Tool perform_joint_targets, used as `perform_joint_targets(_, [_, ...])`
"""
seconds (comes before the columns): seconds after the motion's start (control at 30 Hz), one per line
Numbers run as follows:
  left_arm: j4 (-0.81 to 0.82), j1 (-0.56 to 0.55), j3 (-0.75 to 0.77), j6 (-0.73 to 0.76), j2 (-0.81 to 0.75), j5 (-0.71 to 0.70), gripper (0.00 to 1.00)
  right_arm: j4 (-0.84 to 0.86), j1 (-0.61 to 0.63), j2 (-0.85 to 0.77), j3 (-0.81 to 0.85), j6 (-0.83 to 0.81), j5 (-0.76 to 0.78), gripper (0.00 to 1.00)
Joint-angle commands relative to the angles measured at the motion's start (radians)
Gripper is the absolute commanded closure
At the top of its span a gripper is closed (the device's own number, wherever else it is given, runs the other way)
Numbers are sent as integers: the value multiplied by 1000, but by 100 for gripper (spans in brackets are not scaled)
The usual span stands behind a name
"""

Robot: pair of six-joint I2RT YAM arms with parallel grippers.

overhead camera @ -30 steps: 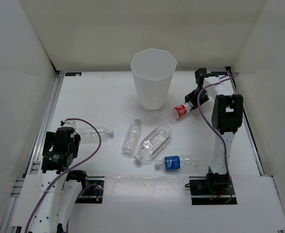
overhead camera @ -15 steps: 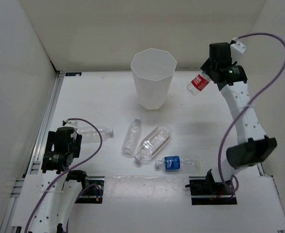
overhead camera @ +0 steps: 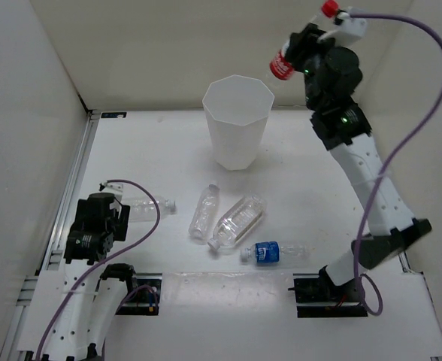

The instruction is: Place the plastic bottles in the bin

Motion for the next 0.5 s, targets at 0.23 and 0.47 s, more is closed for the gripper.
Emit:
perform_joint_targets(0.23, [23, 6, 88, 146, -18, 166, 0, -51, 113, 343, 223, -219, -188, 89])
perform_joint_targets(0.47, [-187, 6, 177, 426, 46, 749, 0, -156, 133, 364, 187, -219, -199, 39])
